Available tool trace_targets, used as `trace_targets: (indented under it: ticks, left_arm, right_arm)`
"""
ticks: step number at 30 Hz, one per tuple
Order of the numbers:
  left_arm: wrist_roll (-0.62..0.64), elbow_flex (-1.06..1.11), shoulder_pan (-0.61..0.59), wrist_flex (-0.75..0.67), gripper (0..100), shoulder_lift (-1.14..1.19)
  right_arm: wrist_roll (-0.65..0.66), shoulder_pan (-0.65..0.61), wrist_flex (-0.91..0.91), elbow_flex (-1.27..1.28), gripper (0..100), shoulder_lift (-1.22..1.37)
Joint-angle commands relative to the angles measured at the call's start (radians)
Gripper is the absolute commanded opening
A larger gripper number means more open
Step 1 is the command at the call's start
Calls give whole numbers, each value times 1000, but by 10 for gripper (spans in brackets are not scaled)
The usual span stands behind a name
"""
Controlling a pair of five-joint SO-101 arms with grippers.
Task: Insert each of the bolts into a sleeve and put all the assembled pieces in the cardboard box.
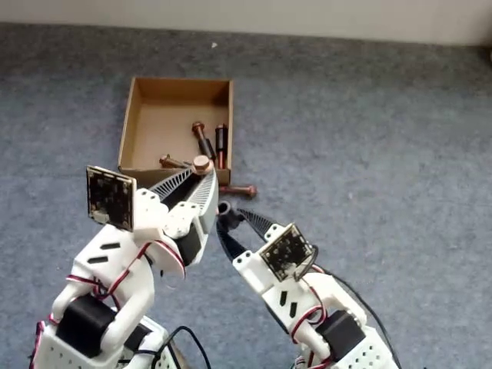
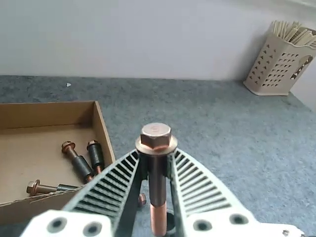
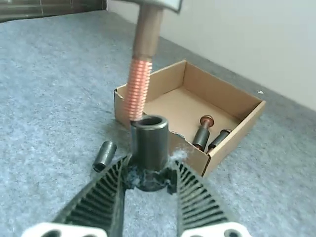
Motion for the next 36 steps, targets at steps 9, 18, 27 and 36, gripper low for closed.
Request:
trace_targets:
  ticks: [9, 18, 27, 36]
  left_arm:
    - [14, 36, 15, -89, 7, -7]
    - [9, 51, 15, -11, 7, -8]
    - [-68, 53, 24, 117, 30, -7]
    - [-137, 127, 45, 245, 252, -7]
  right_arm:
    - [9, -48, -33, -15, 5, -10]
    - [2, 21, -33, -22, 5, -10]
    - [-81, 82, -33, -22, 5, -10]
    - [-83, 82, -33, -16, 5, -10]
